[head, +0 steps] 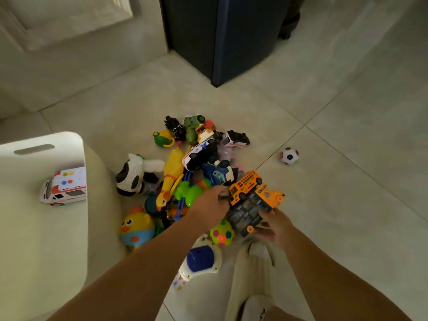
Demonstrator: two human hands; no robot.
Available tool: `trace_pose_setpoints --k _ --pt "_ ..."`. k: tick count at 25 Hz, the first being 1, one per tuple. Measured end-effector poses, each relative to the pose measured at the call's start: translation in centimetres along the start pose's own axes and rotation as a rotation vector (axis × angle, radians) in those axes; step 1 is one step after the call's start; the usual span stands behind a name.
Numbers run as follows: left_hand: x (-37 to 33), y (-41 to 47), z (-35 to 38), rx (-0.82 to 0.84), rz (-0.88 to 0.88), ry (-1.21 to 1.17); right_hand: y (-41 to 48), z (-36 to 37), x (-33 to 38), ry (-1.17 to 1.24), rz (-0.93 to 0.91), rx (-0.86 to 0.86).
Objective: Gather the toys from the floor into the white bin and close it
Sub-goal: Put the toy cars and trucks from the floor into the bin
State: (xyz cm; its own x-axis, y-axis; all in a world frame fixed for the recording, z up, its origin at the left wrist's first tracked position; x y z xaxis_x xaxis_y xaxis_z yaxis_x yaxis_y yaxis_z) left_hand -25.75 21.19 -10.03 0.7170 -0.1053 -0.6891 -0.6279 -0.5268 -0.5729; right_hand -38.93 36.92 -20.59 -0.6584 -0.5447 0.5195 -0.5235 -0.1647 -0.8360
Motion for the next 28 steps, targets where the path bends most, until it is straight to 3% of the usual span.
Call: trace_pose_setpoints --k 7,12,14,16,17,19,21,23,28 --pt "0.3 1.4 2.8 0.104 -0.091 -0.03 -0.6 -3.1 0.5 0.13 -0.013 -0.006" --pt "-1.2 0.3 3.5 0.227 -0.143 -0.381 -3.4 -2.6 3.3 0.204 -0.124 0.267" --pt "-1.6 -0.2 3.6 0.291 -0.149 -0.546 -5.2 0.0 4.4 0.135 -0.157 0.438" --pt "-0.5 -0.1 3.2 0.281 -0.176 -0.596 -5.8 2.5 4.8 0.0 -0.169 0.494" --pt "0.2 -0.5 2.5 0.257 -0.193 -0.597 -5.5 3.3 5.2 -0.029 -0.171 0.449" --pt "2.3 -0.9 1.0 0.201 -0.233 -0.612 -2.6 3.1 6.0 -0.113 -0.249 0.142" --pt "4.5 -1.5 -0.4 0.18 -0.307 -0.669 -0.2 2.7 6.9 -0.345 -0.361 -0.126" --pt "5.9 -2.0 -1.8 0.155 -0.328 -0.719 0.7 3.7 7.1 -0.544 -0.373 -0.147" --pt "7.7 -1.4 -4.6 0.066 -0.312 -0.792 1.9 6.2 6.5 -0.577 -0.423 -0.129"
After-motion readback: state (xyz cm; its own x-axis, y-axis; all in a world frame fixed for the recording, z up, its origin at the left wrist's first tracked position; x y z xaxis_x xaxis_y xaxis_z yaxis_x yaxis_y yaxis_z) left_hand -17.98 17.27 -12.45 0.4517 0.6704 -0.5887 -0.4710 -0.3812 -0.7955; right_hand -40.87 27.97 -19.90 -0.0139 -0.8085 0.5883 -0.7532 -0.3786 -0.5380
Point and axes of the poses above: each hand's wrist, its own y-axis towards the middle knuckle, its own z-axis out of the palm, x = y × z, the point moved 5 cm from there along y, towards the middle knuckle, and after that the axes turned 4 degrees about -z, right-handed, at the moved point
